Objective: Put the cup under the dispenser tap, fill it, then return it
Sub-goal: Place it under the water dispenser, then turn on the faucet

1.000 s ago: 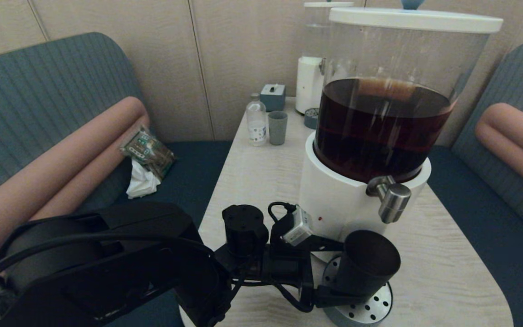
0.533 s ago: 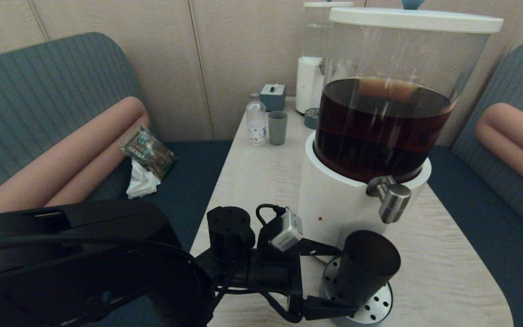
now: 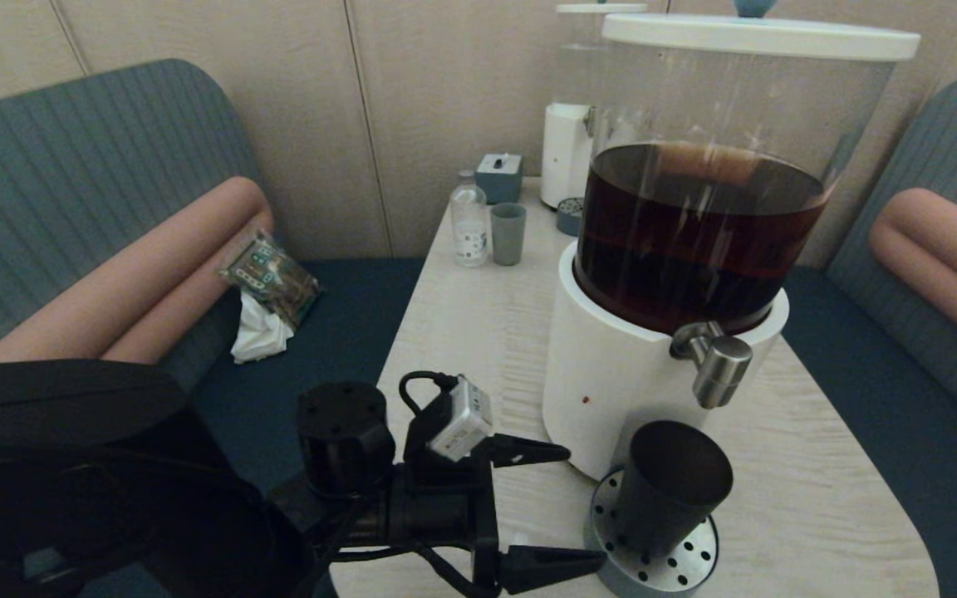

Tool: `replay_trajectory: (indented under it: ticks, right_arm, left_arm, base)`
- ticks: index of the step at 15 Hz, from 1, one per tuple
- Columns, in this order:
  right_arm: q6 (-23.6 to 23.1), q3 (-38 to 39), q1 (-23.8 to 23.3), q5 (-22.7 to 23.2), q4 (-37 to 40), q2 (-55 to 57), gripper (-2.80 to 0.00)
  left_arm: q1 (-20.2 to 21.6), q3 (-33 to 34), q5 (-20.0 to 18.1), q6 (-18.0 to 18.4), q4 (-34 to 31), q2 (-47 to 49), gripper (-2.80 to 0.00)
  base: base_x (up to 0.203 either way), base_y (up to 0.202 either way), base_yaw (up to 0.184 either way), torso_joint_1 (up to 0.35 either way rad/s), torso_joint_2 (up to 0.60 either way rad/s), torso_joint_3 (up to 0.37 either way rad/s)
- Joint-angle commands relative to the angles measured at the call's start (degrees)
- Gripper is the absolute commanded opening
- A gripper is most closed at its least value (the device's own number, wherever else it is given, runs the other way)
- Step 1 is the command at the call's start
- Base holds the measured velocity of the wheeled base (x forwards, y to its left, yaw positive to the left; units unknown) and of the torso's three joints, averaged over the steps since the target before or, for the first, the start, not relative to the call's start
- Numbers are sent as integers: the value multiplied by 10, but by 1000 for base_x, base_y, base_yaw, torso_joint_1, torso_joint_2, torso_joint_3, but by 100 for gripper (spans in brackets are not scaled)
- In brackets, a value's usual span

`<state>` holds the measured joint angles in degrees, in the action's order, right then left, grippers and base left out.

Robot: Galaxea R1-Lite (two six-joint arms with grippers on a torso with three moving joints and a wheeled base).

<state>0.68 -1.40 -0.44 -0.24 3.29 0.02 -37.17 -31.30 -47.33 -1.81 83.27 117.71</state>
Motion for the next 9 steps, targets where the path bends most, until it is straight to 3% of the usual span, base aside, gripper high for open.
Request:
replay_trajectory:
  ticks: [1,4,5,9]
  right_arm:
    - [0,0,0,0,0,-1,-280]
    - [0,0,0,0,0,-1,-280]
    - [0,0,0,0,0,-1,-280]
    - [0,0,0,0,0,-1,-280]
  left_arm:
    - [24,20,3,-4,4,-42,0]
    - [74,39,66,-43,4,-104,0]
    - [87,45,86,-57,4,-129,-280]
    - [121,97,124,-90,4,-215,-280]
  base:
    - [0,0,0,0,0,0]
    - [0,0,0,0,0,0]
    - [0,0,0,0,0,0]
    - [0,0,0,0,0,0]
